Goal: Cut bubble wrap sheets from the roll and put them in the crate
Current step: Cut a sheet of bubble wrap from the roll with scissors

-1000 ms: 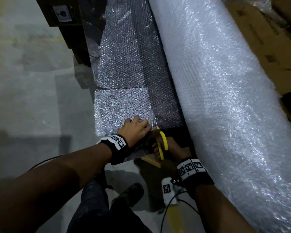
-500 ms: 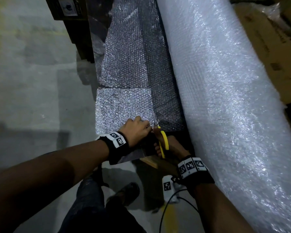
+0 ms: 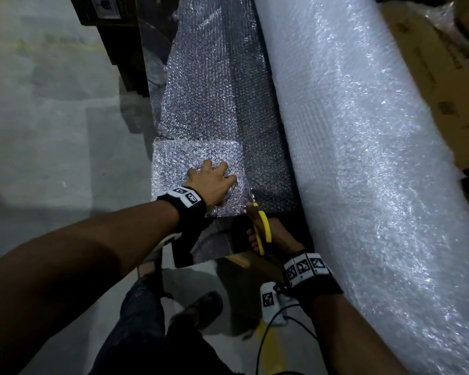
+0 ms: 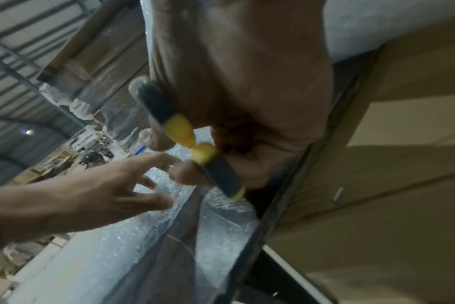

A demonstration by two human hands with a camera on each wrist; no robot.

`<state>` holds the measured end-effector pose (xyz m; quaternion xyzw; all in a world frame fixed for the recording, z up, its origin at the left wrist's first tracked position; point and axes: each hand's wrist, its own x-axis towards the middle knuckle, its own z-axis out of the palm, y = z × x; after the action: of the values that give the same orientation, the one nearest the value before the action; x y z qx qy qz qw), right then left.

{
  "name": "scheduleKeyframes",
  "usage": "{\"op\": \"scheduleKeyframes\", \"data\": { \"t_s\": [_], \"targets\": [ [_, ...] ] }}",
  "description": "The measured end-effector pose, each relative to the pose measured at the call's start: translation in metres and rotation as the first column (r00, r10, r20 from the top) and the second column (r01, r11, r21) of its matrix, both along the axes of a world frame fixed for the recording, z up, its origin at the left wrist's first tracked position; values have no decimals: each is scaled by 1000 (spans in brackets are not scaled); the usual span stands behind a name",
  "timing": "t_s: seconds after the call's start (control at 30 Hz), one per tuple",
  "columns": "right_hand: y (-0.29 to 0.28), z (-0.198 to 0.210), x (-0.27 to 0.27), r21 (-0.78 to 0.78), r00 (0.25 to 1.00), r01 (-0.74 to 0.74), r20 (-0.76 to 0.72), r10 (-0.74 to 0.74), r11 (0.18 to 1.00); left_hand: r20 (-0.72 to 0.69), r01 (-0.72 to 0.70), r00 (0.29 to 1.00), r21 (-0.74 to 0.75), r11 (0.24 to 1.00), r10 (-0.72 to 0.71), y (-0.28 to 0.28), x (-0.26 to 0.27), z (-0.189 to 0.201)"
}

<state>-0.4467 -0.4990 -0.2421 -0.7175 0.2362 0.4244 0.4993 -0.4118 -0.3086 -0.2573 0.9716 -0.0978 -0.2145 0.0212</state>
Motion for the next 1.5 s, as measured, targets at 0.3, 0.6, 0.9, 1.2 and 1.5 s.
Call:
{"op": "scheduleKeyframes", "data": {
  "t_s": [0.3, 0.6, 0.9, 1.2, 1.5],
  "targets": [
    [8, 2, 8, 40, 997, 30, -68, -27, 999, -22, -5, 1000, 8, 1000, 5, 0, 2, 2],
    [9, -1, 18, 16, 1000, 14, -7, -14, 1000, -61, -34, 998, 12, 999, 34, -2, 5, 7],
    [14, 1, 24, 19, 999, -1, 35, 0, 1000, -123, -64, 990, 1, 998, 64, -4, 16, 10],
    [17, 2, 34, -20, 1000, -19, -6, 19, 1000, -142, -84, 986, 5, 996, 84, -6, 19, 10],
    [20, 7, 45, 0, 992, -56, -114, 56, 998, -147, -114, 983, -11, 993, 111, -7, 22, 8]
  ]
}}
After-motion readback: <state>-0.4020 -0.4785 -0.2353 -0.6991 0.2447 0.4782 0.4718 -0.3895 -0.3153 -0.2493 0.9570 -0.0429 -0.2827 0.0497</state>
